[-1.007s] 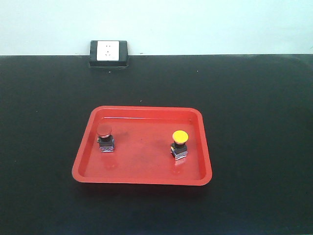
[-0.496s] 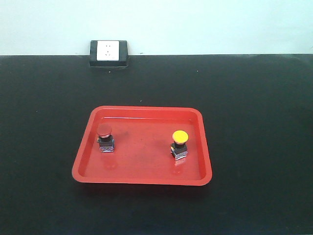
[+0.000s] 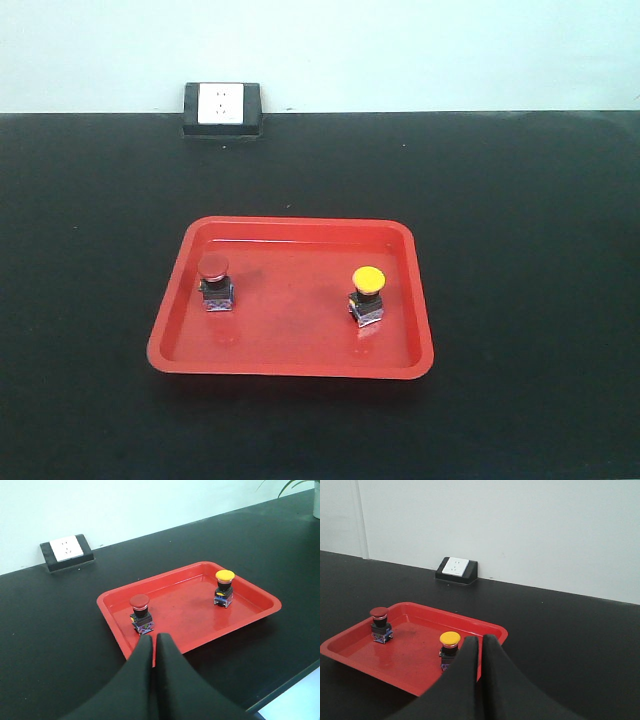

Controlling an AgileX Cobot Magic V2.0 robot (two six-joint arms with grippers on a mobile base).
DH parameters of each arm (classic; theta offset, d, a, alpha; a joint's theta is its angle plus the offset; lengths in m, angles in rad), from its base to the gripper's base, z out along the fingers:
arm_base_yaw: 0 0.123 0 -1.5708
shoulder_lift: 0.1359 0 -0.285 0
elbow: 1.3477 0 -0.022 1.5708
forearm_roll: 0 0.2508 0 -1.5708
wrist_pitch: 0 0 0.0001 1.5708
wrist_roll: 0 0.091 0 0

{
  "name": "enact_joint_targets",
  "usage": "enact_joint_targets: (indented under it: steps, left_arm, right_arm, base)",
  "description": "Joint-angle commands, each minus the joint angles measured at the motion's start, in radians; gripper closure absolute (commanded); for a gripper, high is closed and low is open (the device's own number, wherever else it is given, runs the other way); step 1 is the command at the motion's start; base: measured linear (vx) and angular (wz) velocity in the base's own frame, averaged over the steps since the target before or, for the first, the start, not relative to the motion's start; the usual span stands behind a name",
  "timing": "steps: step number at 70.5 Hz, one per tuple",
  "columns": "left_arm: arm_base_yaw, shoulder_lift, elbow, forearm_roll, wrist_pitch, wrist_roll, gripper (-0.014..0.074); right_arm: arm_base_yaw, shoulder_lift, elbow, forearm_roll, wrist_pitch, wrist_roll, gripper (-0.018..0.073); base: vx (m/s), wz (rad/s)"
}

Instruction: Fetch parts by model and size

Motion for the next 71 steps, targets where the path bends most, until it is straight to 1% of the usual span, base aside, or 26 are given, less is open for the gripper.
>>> enact_joint_targets:
  steps: [1,43,49,55,61,66,71]
  left_arm:
    - [-0.006,0.017,-0.018,-0.013,-0.067,-0.003,0.0603]
    - [-0.006,0.017,-0.018,-0.013,-0.064,-0.003,0.0604]
    - [-0.003,0.017,-0.018,0.012,-0.112,-0.001,0.0602]
    - [0.026,0.006,-0.018,0.037,-0.171,-0.002,0.0603]
    - [0.074,-0.013,-0.008,0.035,-0.223,-0.005,0.0603]
    - [0.121,-0.033,0.038,0.033,-0.285,-0.005,0.0603]
    - [0.170,-0.068,0.116,0.033,-0.368,-0.005,0.0603]
  right_arm:
    - [0.000,-0.002,-0.024,-0.014,-0.073,-0.009,0.0569]
    - [0.000,-0.002,-0.024,-0.014,-0.074,-0.009,0.0569]
    - [0.000,-0.002,-0.024,-0.014,-0.073,-0.009,0.0569]
    - [0.000,-0.002,-0.024,-0.014,-0.073,-0.009,0.0569]
    - [0.000,-0.002,-0.024,-0.014,-0.074,-0.009,0.0569]
    - [0.000,-0.002,-0.024,-0.014,-0.074,-0.009,0.0569]
    - [0.000,-0.002,-0.024,-0.014,-0.074,-0.009,0.0569]
  base:
    - [0.00,0.00]
    - [0.00,0.00]
    - [0.00,0.00]
    - [0.00,0.00]
    - [0.00,0.00]
    - [0.00,0.00]
    - [0.00,0.00]
